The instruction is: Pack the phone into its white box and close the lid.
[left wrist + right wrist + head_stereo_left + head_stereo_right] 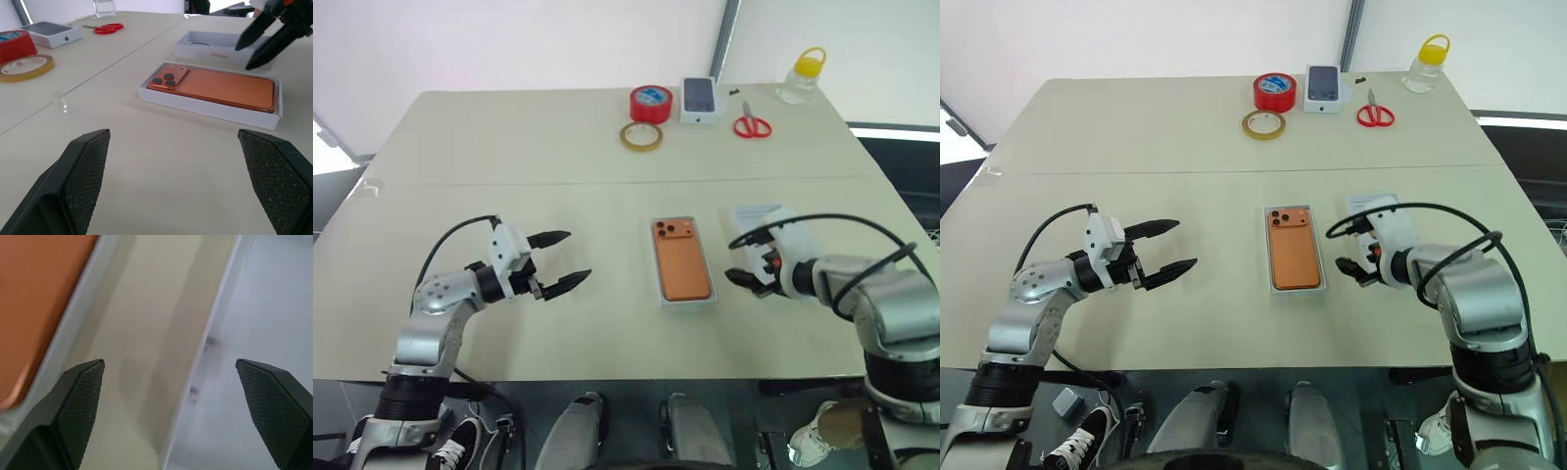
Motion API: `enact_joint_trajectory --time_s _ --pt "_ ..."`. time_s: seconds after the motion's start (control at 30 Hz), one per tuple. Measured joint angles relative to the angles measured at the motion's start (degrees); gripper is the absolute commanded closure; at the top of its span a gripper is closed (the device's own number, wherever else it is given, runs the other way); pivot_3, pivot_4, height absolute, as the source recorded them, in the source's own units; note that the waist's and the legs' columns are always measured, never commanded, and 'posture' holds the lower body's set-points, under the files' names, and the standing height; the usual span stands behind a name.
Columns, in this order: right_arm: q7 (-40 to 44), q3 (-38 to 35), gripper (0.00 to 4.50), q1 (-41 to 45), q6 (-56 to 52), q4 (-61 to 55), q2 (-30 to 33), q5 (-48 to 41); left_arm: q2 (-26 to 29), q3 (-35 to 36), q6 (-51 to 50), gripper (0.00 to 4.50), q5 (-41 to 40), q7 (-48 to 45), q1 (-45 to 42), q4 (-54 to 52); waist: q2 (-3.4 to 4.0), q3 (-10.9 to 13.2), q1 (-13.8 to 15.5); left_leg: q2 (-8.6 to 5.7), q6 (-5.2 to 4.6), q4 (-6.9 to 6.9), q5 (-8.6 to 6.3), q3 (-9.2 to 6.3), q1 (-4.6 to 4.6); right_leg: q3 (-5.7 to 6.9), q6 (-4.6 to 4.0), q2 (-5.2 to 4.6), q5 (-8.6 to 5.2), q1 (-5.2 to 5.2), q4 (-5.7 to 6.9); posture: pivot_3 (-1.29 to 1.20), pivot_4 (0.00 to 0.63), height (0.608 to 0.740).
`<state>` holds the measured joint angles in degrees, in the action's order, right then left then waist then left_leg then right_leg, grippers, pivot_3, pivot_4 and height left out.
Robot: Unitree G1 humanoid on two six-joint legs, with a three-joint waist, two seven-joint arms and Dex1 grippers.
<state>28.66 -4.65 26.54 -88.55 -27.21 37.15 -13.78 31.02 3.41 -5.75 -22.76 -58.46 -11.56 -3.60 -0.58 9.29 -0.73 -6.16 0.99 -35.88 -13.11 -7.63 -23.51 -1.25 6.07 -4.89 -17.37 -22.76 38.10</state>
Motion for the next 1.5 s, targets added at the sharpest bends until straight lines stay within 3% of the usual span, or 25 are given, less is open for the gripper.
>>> enact_joint_trajectory --time_s 0.43,1.27,1.37,1.5 --pt "-5.19 3.12 0.0 8.98 -3.57 12.74 -0.17 -3.53 -0.44 -0.02 0.01 0.1 -0.44 1.18 0.69 -1.79 0.03 0.02 -0.1 -0.02 -0.03 0.01 -0.02 0.02 -0.01 -0.01 0.0 -0.02 0.0 -0.01 -0.02 0.0 0.15 0.74" --pt "-26.07 7.78 0.0 15.28 -3.57 23.83 3.24 -26.07 -2.82 -2.2 -0.03 0.1 -0.22 6.81 2.36 -4.44 0.02 0.02 0.05 -0.01 -0.05 0.01 -0.02 0.02 -0.02 0.01 0.0 -0.02 0.0 0.02 -0.06 0.0 0.15 0.74" --pt "-29.19 7.46 0.86 15.54 -3.57 24.78 3.33 -28.75 -2.95 -2.41 -0.03 0.0 -0.2 7.16 2.31 -4.44 0.02 0.02 0.05 -0.01 -0.06 0.01 -0.02 0.02 -0.02 0.01 0.0 -0.02 0.0 0.02 -0.06 0.0 0.15 0.74" --pt "-33.28 7.08 2.94 15.55 -3.57 25.67 3.99 -31.63 -3.06 -2.63 -0.03 0.0 -0.15 7.55 2.21 -4.43 0.02 0.02 -0.05 -0.01 -0.06 0.01 -0.02 0.02 -0.02 0.01 0.0 -0.01 0.0 0.02 -0.06 0.0 0.15 0.74"
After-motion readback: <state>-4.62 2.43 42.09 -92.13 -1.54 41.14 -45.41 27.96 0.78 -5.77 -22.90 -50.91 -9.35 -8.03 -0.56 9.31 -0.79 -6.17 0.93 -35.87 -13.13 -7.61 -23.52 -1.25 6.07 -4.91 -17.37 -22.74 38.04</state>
